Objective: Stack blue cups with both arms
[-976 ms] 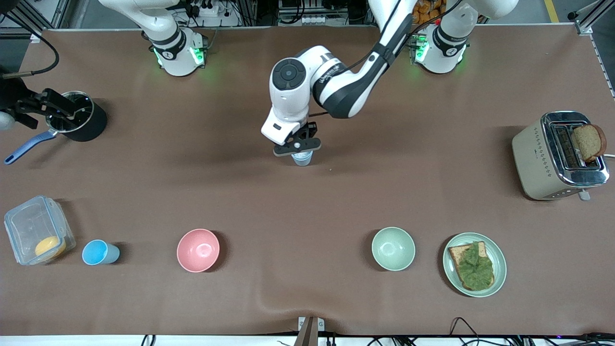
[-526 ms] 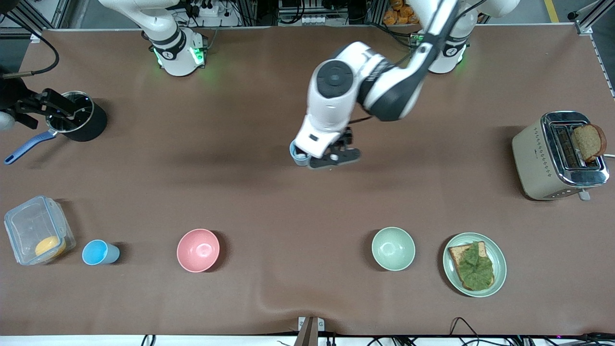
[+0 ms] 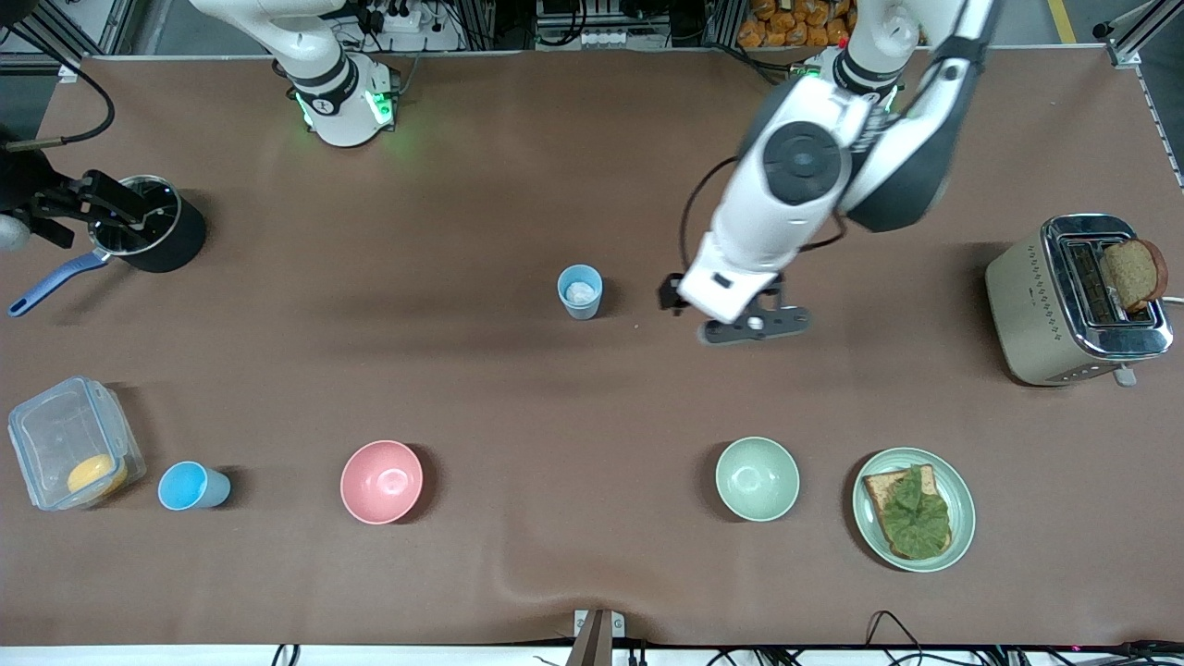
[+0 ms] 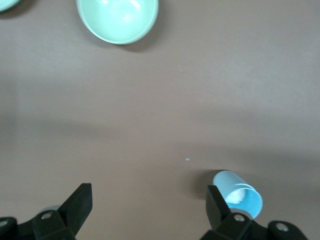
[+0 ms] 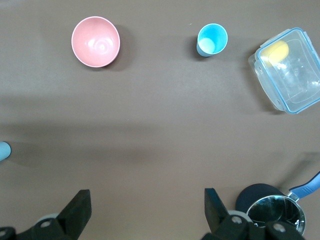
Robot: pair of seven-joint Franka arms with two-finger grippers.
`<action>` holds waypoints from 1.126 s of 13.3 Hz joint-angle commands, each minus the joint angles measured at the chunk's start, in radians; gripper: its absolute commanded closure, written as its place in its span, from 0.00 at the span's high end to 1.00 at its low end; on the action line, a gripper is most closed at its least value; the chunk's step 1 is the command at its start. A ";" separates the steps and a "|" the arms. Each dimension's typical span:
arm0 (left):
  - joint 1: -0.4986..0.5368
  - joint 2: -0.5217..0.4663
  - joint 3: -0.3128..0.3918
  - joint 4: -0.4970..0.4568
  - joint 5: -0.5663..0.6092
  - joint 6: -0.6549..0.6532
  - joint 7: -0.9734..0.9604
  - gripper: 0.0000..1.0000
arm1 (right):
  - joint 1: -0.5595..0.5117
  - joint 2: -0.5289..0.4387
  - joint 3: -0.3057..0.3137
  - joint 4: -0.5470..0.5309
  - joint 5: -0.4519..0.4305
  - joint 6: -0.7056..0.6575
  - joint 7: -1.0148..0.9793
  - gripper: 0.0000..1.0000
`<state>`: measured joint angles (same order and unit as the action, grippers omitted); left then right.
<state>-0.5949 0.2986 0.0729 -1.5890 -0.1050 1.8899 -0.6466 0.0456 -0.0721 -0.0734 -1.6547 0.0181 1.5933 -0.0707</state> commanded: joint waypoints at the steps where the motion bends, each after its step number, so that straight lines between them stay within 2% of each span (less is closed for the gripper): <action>1: 0.082 -0.151 -0.010 -0.124 0.025 -0.012 0.100 1.00 | -0.003 -0.006 0.006 0.000 0.008 -0.009 -0.024 1.00; 5: 0.193 -0.229 -0.018 -0.126 0.056 -0.138 0.197 1.00 | 0.002 -0.008 0.010 0.001 0.008 -0.013 -0.018 1.00; 15: 0.406 -0.374 -0.016 -0.124 0.122 -0.267 0.518 1.00 | 0.017 -0.011 0.015 0.033 0.017 -0.038 -0.009 1.00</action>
<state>-0.2194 -0.0367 0.0710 -1.6862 -0.0120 1.6394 -0.1715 0.0522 -0.0740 -0.0579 -1.6298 0.0227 1.5746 -0.0835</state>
